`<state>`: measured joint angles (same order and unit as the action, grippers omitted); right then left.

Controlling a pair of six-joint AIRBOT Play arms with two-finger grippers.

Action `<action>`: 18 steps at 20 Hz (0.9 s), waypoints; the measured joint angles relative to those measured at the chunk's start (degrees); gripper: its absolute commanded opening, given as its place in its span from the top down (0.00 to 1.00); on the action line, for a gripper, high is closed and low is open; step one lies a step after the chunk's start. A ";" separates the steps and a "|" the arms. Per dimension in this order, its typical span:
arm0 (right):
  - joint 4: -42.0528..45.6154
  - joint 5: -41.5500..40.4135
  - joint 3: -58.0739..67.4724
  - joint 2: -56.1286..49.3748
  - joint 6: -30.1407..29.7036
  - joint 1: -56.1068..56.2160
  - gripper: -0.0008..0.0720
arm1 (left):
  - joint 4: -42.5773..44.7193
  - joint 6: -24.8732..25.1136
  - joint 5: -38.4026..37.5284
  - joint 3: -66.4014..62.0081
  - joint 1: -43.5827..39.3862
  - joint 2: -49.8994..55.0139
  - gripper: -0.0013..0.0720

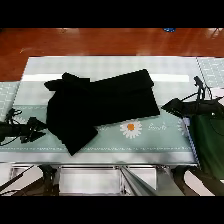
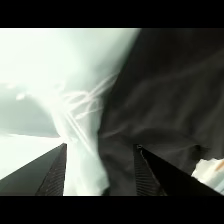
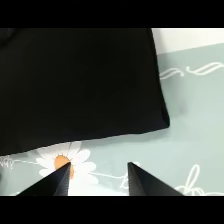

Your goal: Fold the shirts.

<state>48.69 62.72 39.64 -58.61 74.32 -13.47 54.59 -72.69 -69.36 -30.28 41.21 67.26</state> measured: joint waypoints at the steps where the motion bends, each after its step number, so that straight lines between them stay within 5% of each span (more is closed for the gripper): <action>1: -0.02 0.02 -0.09 0.09 0.02 0.04 0.43 | -0.98 0.20 0.61 0.15 -0.68 0.55 0.29; 3: -0.07 -0.11 -0.24 0.17 0.15 0.02 0.43 | -3.15 0.81 2.45 0.24 -2.47 1.84 0.36; 5: -0.09 -0.22 -0.28 0.22 0.35 -0.07 0.43 | -4.02 1.44 4.96 0.35 -4.68 3.26 0.87; 6: -0.17 -0.63 -0.35 0.22 0.48 -0.46 0.43 | -4.17 2.08 6.05 0.35 -5.81 3.89 0.95; 12: 6.25 -2.25 -2.14 0.17 5.09 -9.01 0.43 | -4.87 4.70 6.27 -0.72 -8.66 4.96 0.95; 18: 2.56 -5.25 -4.66 -6.51 5.53 -6.86 0.43 | -4.74 5.44 6.23 -1.55 -9.07 5.09 0.95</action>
<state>51.24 57.47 34.98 -65.12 79.85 -20.34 49.84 -67.24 -63.13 -31.83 32.14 72.36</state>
